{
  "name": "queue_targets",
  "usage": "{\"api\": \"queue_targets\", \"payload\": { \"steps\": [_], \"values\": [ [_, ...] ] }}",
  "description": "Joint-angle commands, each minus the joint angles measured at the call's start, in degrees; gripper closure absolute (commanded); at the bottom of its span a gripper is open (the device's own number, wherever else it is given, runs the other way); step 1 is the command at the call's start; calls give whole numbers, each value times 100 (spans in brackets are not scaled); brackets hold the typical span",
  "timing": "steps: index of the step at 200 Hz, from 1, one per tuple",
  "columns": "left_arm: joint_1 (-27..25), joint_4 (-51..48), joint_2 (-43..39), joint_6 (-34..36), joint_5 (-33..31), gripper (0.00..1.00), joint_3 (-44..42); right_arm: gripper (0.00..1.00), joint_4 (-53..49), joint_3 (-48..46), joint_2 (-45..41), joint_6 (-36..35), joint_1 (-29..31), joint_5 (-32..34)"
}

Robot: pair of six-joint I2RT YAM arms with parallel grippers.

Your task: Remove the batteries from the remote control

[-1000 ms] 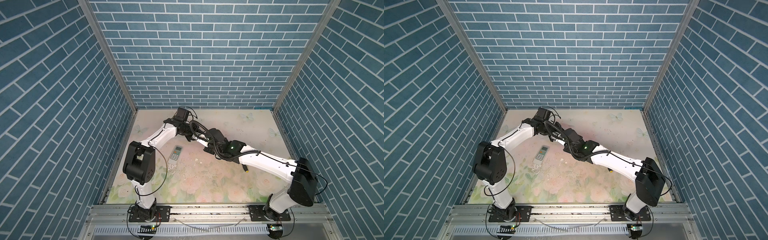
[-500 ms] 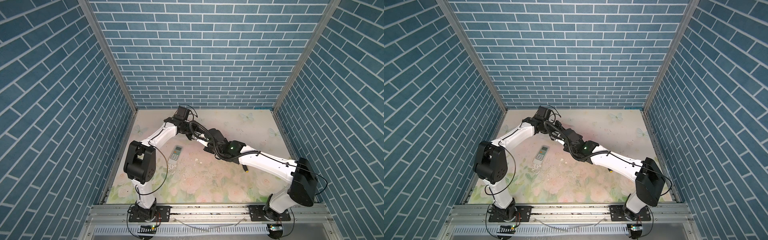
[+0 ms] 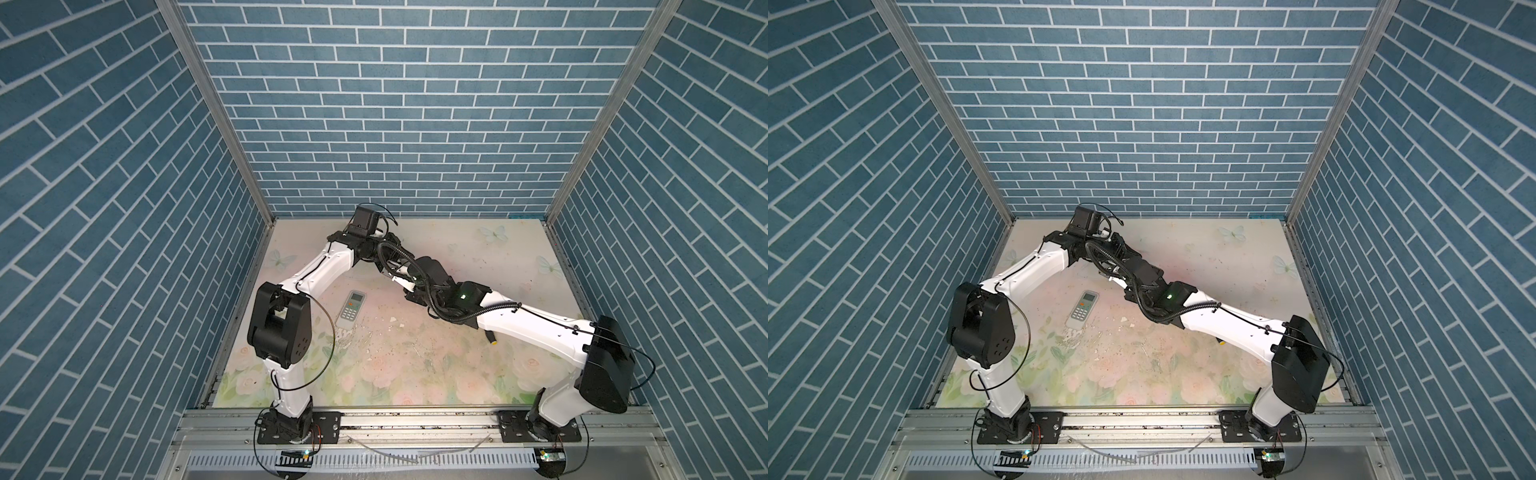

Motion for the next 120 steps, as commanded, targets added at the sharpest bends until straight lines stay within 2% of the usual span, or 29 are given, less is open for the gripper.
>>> {"api": "queue_targets", "payload": {
  "steps": [1,32,120],
  "values": [
    [-26,225,-11,51,0,100,37,46,182,312,8,-55,30,293],
    [-26,436,-57,-85,34,100,-88,34,231,312,73,-85,26,325],
    [-23,858,-48,-351,105,100,-217,20,434,207,-178,-62,38,278]
  ]
}}
